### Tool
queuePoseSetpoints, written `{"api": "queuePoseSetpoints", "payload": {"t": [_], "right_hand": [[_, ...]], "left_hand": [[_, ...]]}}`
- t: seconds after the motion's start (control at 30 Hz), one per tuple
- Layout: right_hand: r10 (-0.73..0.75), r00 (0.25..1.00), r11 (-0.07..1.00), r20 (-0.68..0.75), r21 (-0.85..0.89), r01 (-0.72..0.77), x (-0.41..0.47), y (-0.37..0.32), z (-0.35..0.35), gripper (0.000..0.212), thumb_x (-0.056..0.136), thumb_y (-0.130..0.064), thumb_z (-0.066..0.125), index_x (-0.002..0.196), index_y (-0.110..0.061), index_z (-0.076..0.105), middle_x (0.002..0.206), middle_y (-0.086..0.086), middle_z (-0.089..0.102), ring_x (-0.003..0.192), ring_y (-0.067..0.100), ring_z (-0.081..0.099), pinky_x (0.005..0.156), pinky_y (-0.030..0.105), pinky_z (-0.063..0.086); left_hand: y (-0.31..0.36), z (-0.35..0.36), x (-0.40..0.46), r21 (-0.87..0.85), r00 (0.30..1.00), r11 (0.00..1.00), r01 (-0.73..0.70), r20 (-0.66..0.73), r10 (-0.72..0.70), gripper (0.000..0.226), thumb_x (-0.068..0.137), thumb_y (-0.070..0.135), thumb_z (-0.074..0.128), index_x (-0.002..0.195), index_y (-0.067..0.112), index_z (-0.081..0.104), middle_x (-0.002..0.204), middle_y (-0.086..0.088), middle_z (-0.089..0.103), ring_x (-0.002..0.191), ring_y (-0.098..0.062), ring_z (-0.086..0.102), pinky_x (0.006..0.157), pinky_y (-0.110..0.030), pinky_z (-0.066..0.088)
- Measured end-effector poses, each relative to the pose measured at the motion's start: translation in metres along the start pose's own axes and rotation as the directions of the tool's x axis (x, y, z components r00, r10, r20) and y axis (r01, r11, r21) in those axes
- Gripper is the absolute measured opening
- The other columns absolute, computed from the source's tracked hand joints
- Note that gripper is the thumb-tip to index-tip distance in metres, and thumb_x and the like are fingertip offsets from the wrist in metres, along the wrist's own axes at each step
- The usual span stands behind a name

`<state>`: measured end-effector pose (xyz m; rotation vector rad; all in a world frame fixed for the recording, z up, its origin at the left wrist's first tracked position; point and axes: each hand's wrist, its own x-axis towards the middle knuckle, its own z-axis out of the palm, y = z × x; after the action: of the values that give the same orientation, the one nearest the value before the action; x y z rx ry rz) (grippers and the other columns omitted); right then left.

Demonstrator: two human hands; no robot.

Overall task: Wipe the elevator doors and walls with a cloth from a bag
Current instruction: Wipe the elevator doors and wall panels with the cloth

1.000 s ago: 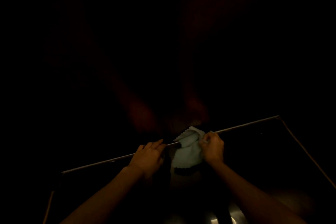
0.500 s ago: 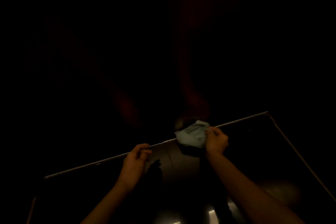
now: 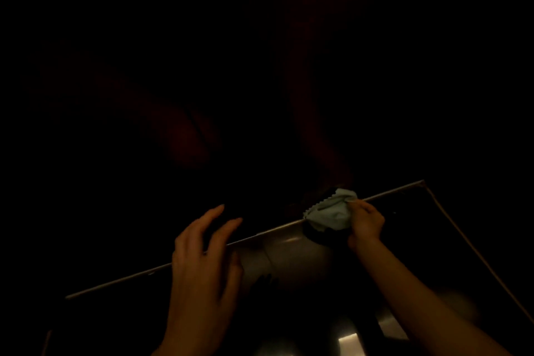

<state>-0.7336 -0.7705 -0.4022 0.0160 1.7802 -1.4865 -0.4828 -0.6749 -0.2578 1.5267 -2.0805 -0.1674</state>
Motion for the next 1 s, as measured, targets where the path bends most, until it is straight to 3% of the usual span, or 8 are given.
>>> {"api": "queuePoseSetpoints", "payload": {"t": [0.07,0.13,0.2,0.4,0.57,0.73,0.83,1.0], "right_hand": [[-0.04,0.999,0.999,-0.03,0.019,0.041,0.0,-0.006,0.001,0.005,0.088,-0.005,0.057,0.091,-0.007,0.061,0.098,0.013,0.057,0.096,0.029,0.058,0.082,0.035,0.048],[-0.061,0.991,0.995,-0.115,0.072,0.069,0.007,-0.015,-0.002,0.007,0.088,-0.004,0.056,0.091,-0.008,0.06,0.102,0.014,0.057,0.097,0.029,0.058,0.083,0.034,0.048],[-0.013,0.988,0.992,-0.156,0.124,0.033,0.014,-0.02,-0.007,0.009,0.088,-0.003,0.056,0.095,-0.006,0.061,0.111,0.02,0.059,0.099,0.029,0.058,0.082,0.032,0.046],[-0.055,0.99,0.993,-0.132,0.096,0.068,0.021,-0.04,-0.007,0.021,0.089,-0.006,0.056,0.107,0.003,0.061,0.112,0.021,0.061,0.104,0.033,0.058,0.08,0.031,0.045],[-0.029,0.999,1.0,-0.046,-0.013,0.028,0.026,-0.035,-0.014,0.013,0.089,-0.006,0.056,0.1,-0.002,0.06,0.107,0.022,0.062,0.099,0.035,0.059,0.078,0.034,0.046],[-0.187,0.97,0.981,-0.155,-0.073,0.178,0.041,-0.057,-0.025,0.02,0.09,-0.006,0.053,0.102,0.007,0.061,0.11,0.023,0.063,0.102,0.037,0.059,0.088,0.04,0.048],[-0.13,0.99,0.986,-0.063,-0.114,0.122,0.044,-0.048,-0.028,0.022,0.09,-0.005,0.053,0.108,0.005,0.061,0.112,0.023,0.062,0.101,0.036,0.06,0.08,0.035,0.048],[-0.107,0.987,0.994,-0.122,0.013,0.11,0.053,-0.064,-0.029,0.02,0.089,-0.003,0.053,0.106,0.007,0.058,0.11,0.02,0.061,0.096,0.031,0.059,0.083,0.037,0.047]], "left_hand": [[-0.011,-0.001,0.006,0.302,0.971,0.927,-0.224,0.148,0.187,0.059,0.072,0.028,0.045,0.131,0.021,0.045,0.147,-0.01,0.03,0.139,-0.028,0.021,0.105,-0.044,0.023],[-0.015,-0.002,0.016,0.44,0.928,0.824,-0.357,0.269,0.258,0.065,0.073,0.031,0.036,0.137,0.018,0.039,0.156,-0.009,0.015,0.145,-0.026,0.003,0.111,-0.047,0.01],[-0.021,0.002,0.022,0.534,0.889,0.713,-0.454,0.328,0.321,0.067,0.075,0.03,0.034,0.14,0.015,0.037,0.158,-0.006,0.004,0.146,-0.023,-0.002,0.113,-0.048,0.002],[-0.031,-0.009,0.056,0.684,0.865,0.54,-0.491,0.308,0.396,0.07,0.078,0.026,0.035,0.147,0.017,0.028,0.158,-0.004,0.008,0.146,-0.021,0.003,0.113,-0.051,-0.003],[-0.042,-0.014,0.07,0.701,0.864,0.529,-0.478,0.267,0.426,0.068,0.079,0.027,0.032,0.146,0.018,0.028,0.158,-0.005,0.012,0.146,-0.021,0.006,0.112,-0.052,0.0],[-0.042,-0.006,0.071,0.705,0.861,0.534,-0.467,0.226,0.455,0.065,0.082,0.026,0.03,0.147,0.021,0.025,0.158,-0.005,0.014,0.146,-0.022,0.008,0.11,-0.055,0.003],[-0.025,0.004,0.067,0.688,0.872,0.568,-0.452,0.207,0.443,0.067,0.08,0.028,0.032,0.146,0.02,0.028,0.158,-0.007,0.012,0.146,-0.023,0.006,0.109,-0.057,0.005],[0.013,0.024,0.08,0.651,0.827,0.546,-0.528,0.248,0.504,0.071,0.078,0.028,0.038,0.147,0.018,0.026,0.158,-0.007,0.009,0.146,-0.024,0.005,0.112,-0.053,0.002]]}}
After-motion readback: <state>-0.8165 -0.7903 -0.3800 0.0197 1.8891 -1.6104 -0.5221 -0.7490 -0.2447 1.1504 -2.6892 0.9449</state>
